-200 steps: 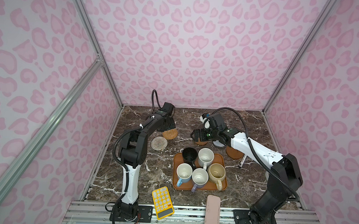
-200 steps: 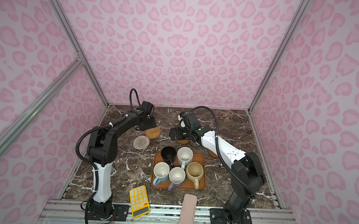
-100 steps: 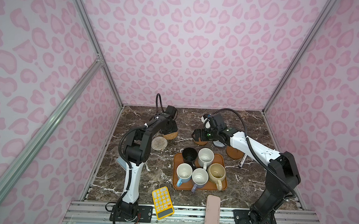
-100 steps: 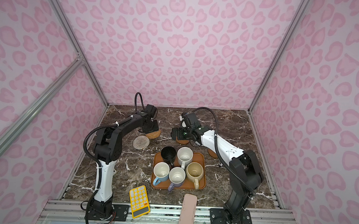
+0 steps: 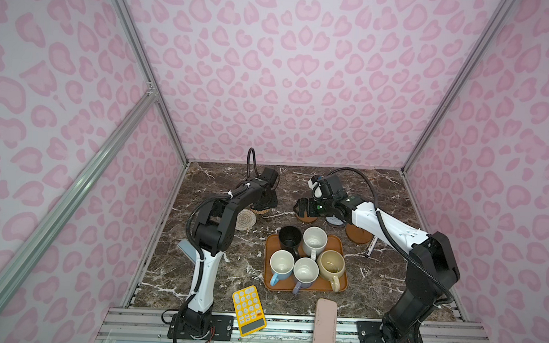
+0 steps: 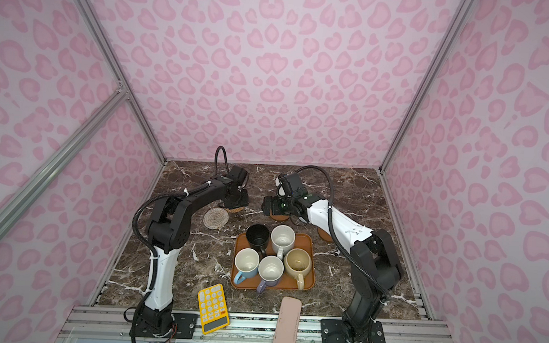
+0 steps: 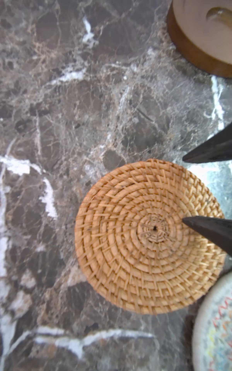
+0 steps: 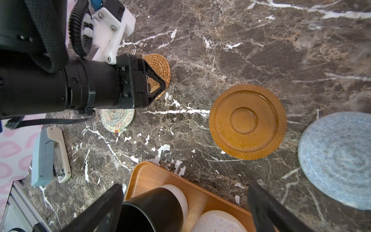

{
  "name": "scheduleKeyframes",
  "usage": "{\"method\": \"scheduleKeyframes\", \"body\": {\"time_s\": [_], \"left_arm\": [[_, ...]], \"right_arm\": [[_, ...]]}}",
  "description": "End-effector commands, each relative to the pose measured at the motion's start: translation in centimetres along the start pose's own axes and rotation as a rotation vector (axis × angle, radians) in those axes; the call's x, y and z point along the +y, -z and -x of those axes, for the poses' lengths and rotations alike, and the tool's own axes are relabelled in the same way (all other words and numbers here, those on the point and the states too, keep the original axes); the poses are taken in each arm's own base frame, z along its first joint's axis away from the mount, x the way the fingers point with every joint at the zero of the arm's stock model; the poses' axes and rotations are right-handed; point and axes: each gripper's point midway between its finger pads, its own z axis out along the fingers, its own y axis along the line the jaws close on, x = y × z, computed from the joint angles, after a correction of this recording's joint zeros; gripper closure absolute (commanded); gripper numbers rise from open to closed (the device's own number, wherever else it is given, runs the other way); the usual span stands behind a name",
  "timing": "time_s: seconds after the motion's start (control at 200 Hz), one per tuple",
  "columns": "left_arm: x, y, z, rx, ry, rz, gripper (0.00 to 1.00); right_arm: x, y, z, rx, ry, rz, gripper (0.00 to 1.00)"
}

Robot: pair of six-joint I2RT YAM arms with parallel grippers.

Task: Place cups on coasters
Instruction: Move the coaster to the center of the table.

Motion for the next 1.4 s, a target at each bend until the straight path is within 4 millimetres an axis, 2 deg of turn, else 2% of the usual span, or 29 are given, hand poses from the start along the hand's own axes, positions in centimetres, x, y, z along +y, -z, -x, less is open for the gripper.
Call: {"method": "scheduleKeyframes", "body": {"time_s": [0.0,0.115,0.235,0.39,0.445,0.605,0.745,0.86,0.95,1.265,1.395], "left_arm": [[-0.2,-0.4,-3.0,0.093,0.014,-0.018,0.55],[-0.6,0.3,-3.0,0.095,0.020,-0.046,0.56],[-0.9,2.0,-3.2,0.076,0.026,-0.052,0.56],[-0.4,1.8,-4.0,0.085,0.046,-0.039,0.58],[-0.4,2.0,-3.5,0.072,0.037,-0.035,0.58],[-0.2,3.8,-0.6,0.000,0.026,0.001,0.58],[-0.3,3.0,0.3,-0.008,0.025,0.000,0.59],[-0.2,1.3,-0.3,0.031,0.015,0.022,0.60],[0.2,0.7,-0.9,0.049,0.017,0.030,0.61],[-0.6,1.5,-4.2,0.083,0.013,0.000,0.62],[-0.3,1.7,-4.1,0.078,0.022,0.017,0.62]], "right_arm": [[0.2,-0.2,-0.2,0.004,-0.004,0.012,0.02],[0.1,-0.2,-0.2,0.006,-0.002,0.010,0.02],[-0.1,-0.3,-0.3,0.007,-0.003,0.006,0.03],[-0.1,-0.3,-0.2,0.005,-0.009,0.011,0.03],[-0.1,-0.2,-0.1,0.004,-0.006,0.011,0.03],[-0.5,0.0,-0.3,0.005,-0.010,0.003,0.03],[-0.9,0.0,-0.3,0.006,-0.017,0.001,0.03],[-0.8,0.2,-0.2,0.004,-0.018,0.004,0.03],[-0.8,0.3,-0.3,0.002,-0.017,0.004,0.03],[-1.0,0.3,-0.3,0.000,-0.030,0.008,0.04],[-1.0,0.2,-0.3,0.000,-0.034,0.010,0.04]]}}
